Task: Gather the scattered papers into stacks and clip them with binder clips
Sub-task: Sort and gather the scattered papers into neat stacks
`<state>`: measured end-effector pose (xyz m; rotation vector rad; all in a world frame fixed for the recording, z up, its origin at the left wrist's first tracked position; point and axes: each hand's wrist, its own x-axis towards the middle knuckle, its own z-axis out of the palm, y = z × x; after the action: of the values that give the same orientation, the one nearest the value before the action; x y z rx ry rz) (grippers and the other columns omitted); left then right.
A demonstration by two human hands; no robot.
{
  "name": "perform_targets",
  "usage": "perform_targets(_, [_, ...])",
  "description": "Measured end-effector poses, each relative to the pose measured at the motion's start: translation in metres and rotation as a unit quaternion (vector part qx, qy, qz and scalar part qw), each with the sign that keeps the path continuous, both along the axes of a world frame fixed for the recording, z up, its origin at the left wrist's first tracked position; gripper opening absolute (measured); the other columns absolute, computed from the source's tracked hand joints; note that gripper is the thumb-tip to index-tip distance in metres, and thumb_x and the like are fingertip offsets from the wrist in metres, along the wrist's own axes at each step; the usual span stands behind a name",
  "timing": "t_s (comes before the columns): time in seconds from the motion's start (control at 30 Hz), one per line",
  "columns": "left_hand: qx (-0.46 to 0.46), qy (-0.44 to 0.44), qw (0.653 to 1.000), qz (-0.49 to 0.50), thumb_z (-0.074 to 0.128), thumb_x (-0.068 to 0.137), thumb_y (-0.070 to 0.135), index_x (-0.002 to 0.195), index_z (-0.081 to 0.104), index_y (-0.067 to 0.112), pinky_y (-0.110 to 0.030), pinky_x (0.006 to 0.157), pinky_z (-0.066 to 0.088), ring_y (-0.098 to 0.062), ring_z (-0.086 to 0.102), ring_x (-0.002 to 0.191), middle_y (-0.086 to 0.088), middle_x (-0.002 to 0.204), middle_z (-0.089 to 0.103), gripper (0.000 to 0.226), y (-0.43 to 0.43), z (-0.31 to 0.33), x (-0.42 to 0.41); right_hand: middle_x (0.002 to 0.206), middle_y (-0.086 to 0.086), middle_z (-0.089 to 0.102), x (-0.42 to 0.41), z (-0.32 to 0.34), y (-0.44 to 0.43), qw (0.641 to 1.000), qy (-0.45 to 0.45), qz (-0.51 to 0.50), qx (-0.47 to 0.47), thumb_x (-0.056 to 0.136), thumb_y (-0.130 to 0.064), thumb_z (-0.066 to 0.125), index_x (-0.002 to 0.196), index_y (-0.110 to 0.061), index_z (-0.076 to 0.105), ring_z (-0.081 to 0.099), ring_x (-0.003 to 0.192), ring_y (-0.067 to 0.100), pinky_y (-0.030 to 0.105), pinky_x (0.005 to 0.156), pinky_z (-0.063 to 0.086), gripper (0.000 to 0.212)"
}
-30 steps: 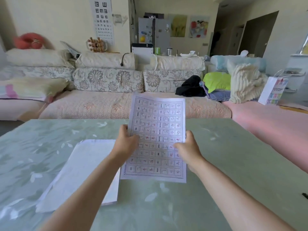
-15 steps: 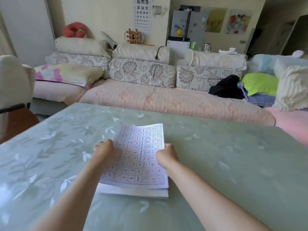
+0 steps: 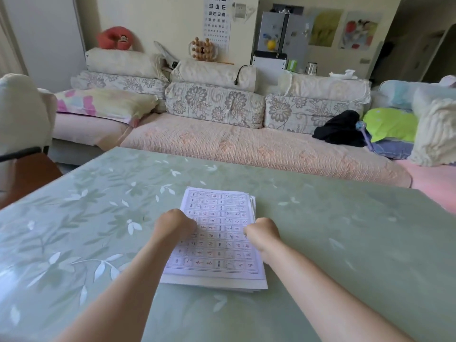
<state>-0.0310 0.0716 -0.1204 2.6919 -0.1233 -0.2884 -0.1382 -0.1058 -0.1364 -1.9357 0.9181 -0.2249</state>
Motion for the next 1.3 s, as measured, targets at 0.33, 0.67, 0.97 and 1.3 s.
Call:
perform_targets(0.33, [-0.076,0.117,0.986,-0.094,0.071,0.078,0.031,0.073,0.048,0.012,-0.022,0.050,0.042,-0.017,0.054,0.058,-0.003,0.068,0.053,0.030,-0.079,0.011,-0.057,0.078,0.006,0.062,-0.064,0.001,-0.086,0.993,0.066,-0.074,-0.069,0.075,-0.014,0.049,0.079,-0.014,0.058,0.060,0.084,0.031,0.024,0.054,0.036,0.010])
perform_targets(0.67, [-0.176,0.137,0.960,-0.171,0.067,0.083,0.027,0.106,0.062,0.002,-0.040,0.086,0.058,-0.024,0.073,0.083,-0.011,0.097,0.073,0.034,-0.133,-0.001,-0.098,0.122,0.010,0.057,-0.118,0.012,-0.132,0.958,0.207,-0.089,-0.178,0.081,-0.021,0.049,0.122,-0.016,0.055,0.047,0.116,0.033,0.037,0.094,0.048,0.041])
perform_targets(0.97, [0.004,-0.066,0.987,-0.147,0.056,0.089,0.038,0.139,0.045,0.023,-0.036,0.095,0.045,-0.025,0.044,0.124,-0.003,0.137,0.050,0.053,-0.057,-0.005,-0.033,0.151,0.003,0.039,-0.043,0.041,-0.051,0.933,0.063,0.187,-0.300,0.094,-0.024,0.051,0.142,-0.024,0.046,0.034,0.139,0.024,0.038,0.110,0.033,0.048])
perform_targets(1.3, [0.069,-0.035,0.995,-0.055,0.055,0.087,0.034,0.130,0.043,0.008,-0.033,0.094,0.039,-0.031,0.039,0.124,-0.014,0.128,0.048,0.052,-0.015,-0.015,0.018,0.148,0.008,0.044,0.089,0.022,0.020,0.918,0.100,0.295,-0.247,0.087,-0.019,0.055,0.144,-0.017,0.045,0.040,0.137,0.026,0.035,0.112,0.036,0.058])
